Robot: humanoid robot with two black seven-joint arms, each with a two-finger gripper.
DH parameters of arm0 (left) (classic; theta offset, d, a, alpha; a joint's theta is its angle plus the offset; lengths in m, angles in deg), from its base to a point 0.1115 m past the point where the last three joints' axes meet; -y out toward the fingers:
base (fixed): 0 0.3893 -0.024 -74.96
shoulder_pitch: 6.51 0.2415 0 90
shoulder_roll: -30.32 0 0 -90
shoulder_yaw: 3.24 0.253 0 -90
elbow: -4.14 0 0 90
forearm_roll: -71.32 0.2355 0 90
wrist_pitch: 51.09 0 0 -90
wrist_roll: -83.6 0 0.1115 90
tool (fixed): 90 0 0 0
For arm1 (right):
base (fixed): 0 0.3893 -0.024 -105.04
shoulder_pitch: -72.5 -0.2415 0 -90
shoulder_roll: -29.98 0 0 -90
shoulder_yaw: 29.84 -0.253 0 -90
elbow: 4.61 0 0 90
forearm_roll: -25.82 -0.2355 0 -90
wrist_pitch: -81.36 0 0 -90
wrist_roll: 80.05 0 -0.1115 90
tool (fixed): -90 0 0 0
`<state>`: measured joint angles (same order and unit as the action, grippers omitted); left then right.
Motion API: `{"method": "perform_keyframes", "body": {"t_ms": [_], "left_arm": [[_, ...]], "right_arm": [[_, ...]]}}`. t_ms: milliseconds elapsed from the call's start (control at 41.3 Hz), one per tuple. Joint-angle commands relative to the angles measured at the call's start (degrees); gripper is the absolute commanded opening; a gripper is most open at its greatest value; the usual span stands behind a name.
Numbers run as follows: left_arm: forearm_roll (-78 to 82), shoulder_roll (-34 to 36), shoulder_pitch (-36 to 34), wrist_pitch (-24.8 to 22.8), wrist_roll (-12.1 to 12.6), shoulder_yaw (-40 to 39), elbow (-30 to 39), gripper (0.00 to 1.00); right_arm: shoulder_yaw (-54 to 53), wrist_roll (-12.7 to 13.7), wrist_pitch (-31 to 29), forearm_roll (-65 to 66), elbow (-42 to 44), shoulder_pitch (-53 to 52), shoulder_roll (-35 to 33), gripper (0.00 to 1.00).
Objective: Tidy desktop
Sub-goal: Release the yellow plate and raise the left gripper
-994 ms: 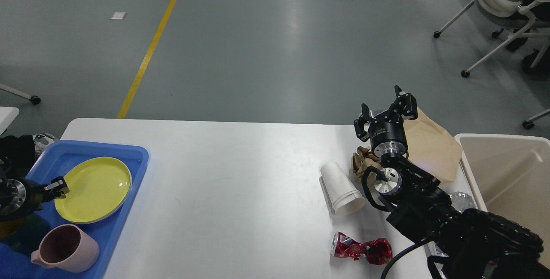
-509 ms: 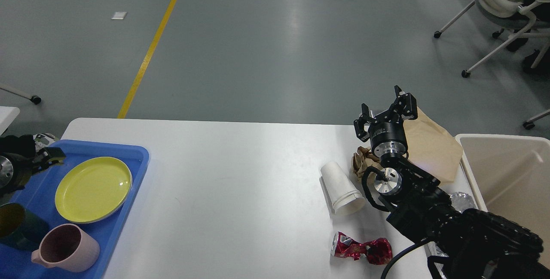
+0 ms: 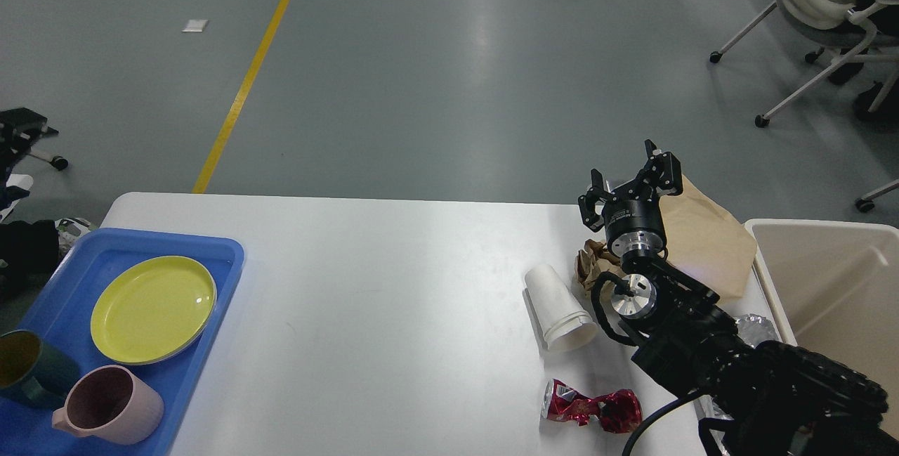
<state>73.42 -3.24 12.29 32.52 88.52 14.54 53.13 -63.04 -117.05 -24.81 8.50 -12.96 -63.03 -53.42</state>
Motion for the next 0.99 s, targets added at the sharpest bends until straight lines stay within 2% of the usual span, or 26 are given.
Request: {"method": "perform_keyframes", "body": {"t_ms": [0,194,315,339,436,679,727,969], "left_arm": [[-4.0,-2.6,2.1,1.8,-0.1,-8.6,-2.9,1.0],[-4.6,-11.6,6.2,5.8,-0.3,-21.4,-9.7,1.0],[-4.3,-19.9,8.8,9.2,-1.1,-35.8,-15.4,1.0],[-4.2,-22.2,9.7,9.5,-1.1,-40.5,-17.2,1.0],[-3.8,-27.8,10.1,9.5,-1.2,-49.0,-20.2,1.0],[-4.6,-29.9,10.2,9.1,-0.9,-51.4,-20.5,1.0],[-5.1,-30.5,10.2,9.8,0.1,-51.4,-21.6,1.0],[-6.1,-34.3,11.1,10.9,0.1,-51.6,-27.0,1.0]], "right_arm": [[0.0,0.0,0.0,0.0,0.0,0.0,0.0,1.0],[0.1,0.0,0.0,0.0,0.0,0.0,-0.1,1.0],[0.0,0.0,0.0,0.0,0.0,0.1,-0.2,1.0],[0.1,0.0,0.0,0.0,0.0,0.1,-0.2,1.0],[0.1,0.0,0.0,0.0,0.0,0.1,-0.2,1.0],[0.1,0.0,0.0,0.0,0.0,0.1,-0.2,1.0],[0.0,0.0,0.0,0.0,0.0,0.1,-0.2,1.0],[0.0,0.0,0.0,0.0,0.0,0.1,-0.2,1.0]]}}
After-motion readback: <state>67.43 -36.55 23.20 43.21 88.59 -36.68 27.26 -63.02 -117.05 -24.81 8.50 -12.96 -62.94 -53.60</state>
